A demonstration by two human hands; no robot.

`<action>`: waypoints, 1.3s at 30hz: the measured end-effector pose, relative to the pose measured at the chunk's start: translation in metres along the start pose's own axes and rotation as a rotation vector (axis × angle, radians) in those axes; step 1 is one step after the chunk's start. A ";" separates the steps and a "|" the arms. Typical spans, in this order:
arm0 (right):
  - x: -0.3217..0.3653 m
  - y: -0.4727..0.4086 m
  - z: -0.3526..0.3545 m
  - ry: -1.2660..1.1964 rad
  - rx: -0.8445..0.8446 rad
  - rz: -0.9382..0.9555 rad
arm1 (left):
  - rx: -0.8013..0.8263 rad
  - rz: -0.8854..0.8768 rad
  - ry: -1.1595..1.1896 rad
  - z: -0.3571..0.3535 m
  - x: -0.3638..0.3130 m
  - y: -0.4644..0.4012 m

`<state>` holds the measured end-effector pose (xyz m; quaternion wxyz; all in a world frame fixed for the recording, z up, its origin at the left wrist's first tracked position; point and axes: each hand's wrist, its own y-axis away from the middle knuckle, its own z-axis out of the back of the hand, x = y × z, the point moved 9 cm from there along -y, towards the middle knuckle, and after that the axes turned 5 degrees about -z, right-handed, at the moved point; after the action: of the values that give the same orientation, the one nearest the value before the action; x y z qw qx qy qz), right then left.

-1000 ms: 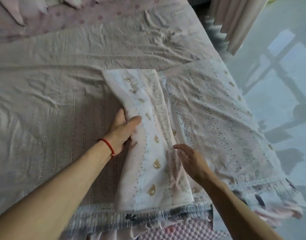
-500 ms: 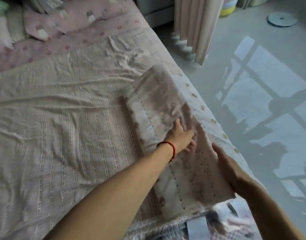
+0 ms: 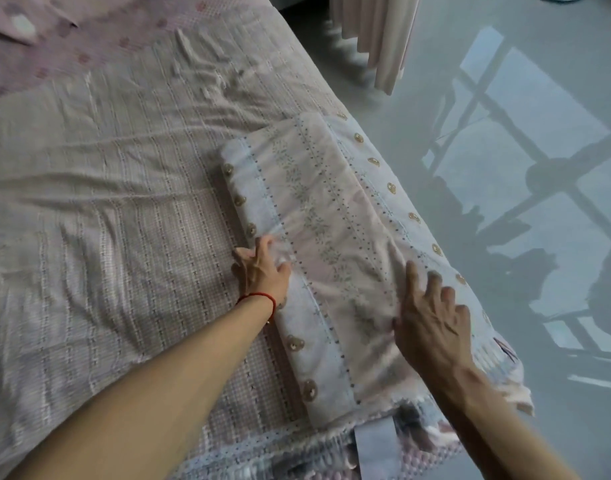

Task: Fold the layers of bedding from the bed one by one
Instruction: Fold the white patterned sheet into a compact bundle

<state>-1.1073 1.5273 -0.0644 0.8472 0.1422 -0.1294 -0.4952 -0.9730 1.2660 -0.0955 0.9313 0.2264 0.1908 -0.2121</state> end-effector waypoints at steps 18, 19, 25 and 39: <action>0.183 0.090 -0.081 -0.074 0.107 0.469 | 0.043 -0.700 -0.772 0.042 0.006 -0.089; 0.179 0.086 -0.085 -0.049 0.077 0.398 | 0.021 -0.728 -0.849 0.047 -0.002 -0.093; 0.163 0.074 -0.074 0.101 -0.003 0.346 | 0.150 -0.963 -1.057 0.044 -0.050 -0.109; 0.017 0.120 0.302 0.202 -0.431 0.328 | -0.013 -1.229 -0.377 0.259 -0.222 0.071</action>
<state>-1.1113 1.5352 0.2608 0.9353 -0.0152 0.0424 -0.3511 -1.0580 1.2613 0.2426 0.6587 0.0289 0.1198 -0.7422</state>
